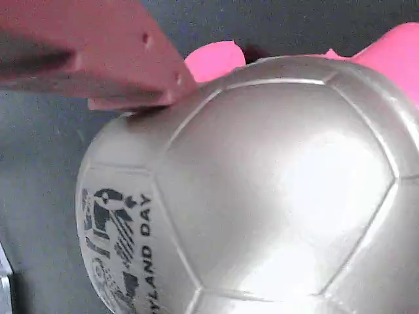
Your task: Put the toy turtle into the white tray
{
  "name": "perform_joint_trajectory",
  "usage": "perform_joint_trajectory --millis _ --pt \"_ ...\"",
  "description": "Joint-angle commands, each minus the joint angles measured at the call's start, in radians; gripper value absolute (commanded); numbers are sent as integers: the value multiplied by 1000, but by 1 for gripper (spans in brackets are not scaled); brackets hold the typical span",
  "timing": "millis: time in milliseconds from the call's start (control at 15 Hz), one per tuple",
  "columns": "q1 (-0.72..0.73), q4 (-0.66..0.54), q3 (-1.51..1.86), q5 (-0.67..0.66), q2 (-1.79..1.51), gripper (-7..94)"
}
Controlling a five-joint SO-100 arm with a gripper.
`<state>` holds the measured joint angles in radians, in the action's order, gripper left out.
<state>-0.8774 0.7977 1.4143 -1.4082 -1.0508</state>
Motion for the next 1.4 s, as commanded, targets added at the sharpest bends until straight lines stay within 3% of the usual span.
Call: perform_joint_trajectory --millis 0,267,533,800,1000,1333 --pt "-12 164 -112 15 -66 -3" --pt "-6 354 -235 87 -121 -3" --pt "37 443 -244 210 -210 -4" --pt "117 612 -350 371 -272 -4" --pt "244 704 -417 600 -330 -4" --pt "566 732 -393 911 -428 -4"
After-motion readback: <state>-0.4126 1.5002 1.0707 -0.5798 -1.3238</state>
